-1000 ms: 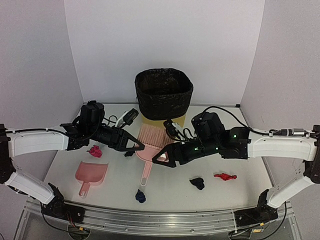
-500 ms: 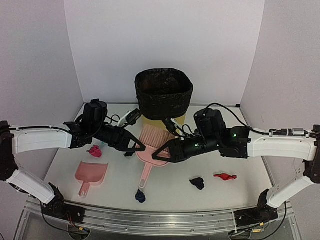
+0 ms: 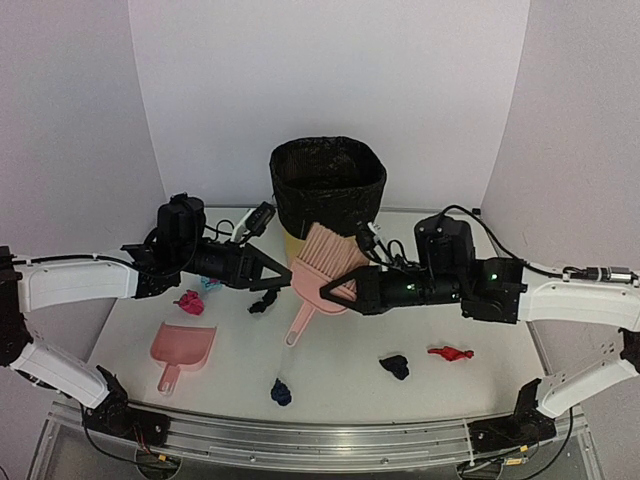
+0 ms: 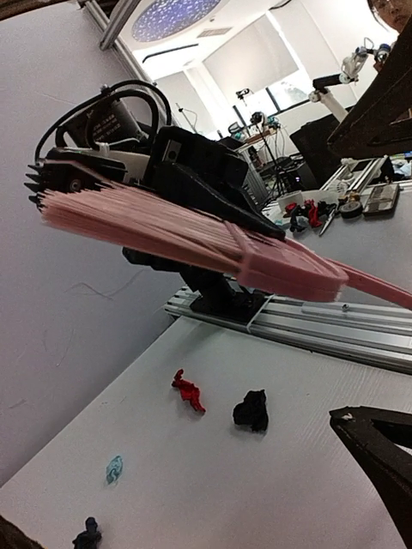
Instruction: Sweep away the paper scraps from the table
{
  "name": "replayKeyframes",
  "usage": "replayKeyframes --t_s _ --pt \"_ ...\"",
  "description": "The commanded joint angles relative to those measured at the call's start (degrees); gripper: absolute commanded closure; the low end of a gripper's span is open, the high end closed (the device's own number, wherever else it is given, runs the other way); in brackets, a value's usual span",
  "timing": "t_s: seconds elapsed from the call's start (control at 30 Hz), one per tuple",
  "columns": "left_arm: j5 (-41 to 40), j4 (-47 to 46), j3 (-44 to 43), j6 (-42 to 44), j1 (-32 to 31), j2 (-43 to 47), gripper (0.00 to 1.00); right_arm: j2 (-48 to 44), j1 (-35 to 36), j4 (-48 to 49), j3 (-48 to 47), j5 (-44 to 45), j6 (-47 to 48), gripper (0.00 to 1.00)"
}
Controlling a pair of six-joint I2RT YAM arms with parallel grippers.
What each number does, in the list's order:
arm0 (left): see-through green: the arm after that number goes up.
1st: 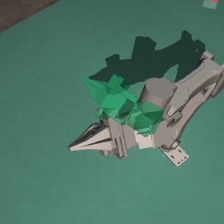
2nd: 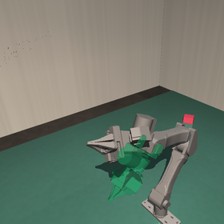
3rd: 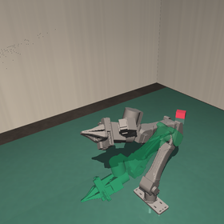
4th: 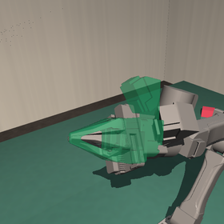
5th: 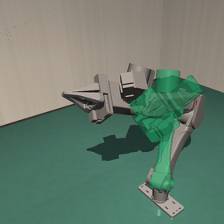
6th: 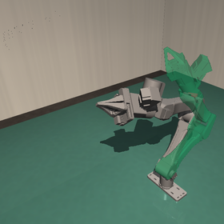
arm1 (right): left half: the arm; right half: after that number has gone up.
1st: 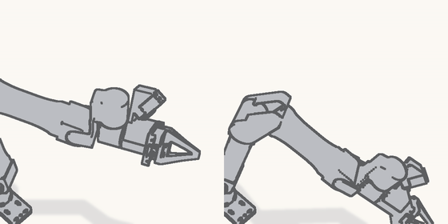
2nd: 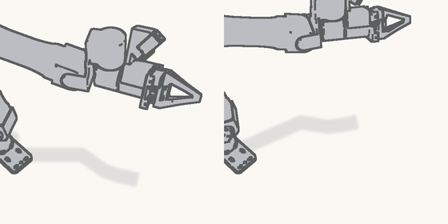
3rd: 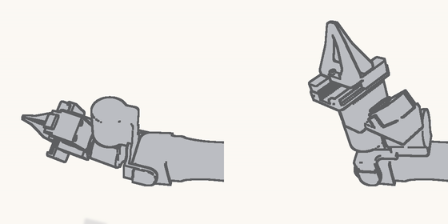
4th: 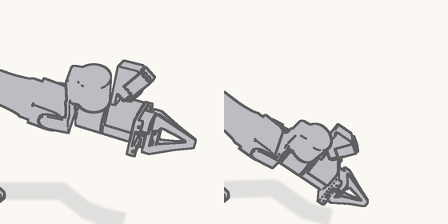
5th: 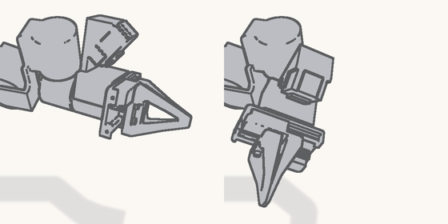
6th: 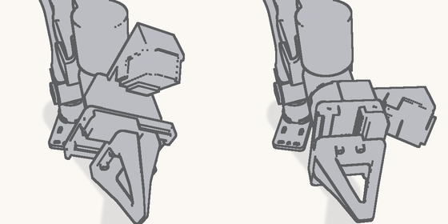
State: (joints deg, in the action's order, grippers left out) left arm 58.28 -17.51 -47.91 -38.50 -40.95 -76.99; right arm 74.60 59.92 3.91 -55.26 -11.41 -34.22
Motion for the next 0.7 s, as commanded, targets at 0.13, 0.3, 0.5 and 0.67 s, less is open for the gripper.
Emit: replayKeyframes --t_s 0.13,0.3,0.5,0.67 --pt "-13.03 -19.83 6.68 -11.93 -0.27 2.57 0.00 -5.78 0.16 14.96 2.37 16.64 -6.91 1.00" --pt "-11.00 -35.02 8.86 -19.49 -0.55 -1.09 0.00 -4.48 0.21 21.75 3.60 21.22 -9.58 1.00" --pt "-11.17 -43.24 10.02 -22.30 -1.17 -3.35 0.07 -3.17 0.21 23.84 3.93 26.03 -12.43 1.00" --pt "-10.79 -45.00 9.41 -23.13 -1.96 -4.91 0.17 -0.92 0.14 25.69 3.23 26.70 -13.83 1.00"
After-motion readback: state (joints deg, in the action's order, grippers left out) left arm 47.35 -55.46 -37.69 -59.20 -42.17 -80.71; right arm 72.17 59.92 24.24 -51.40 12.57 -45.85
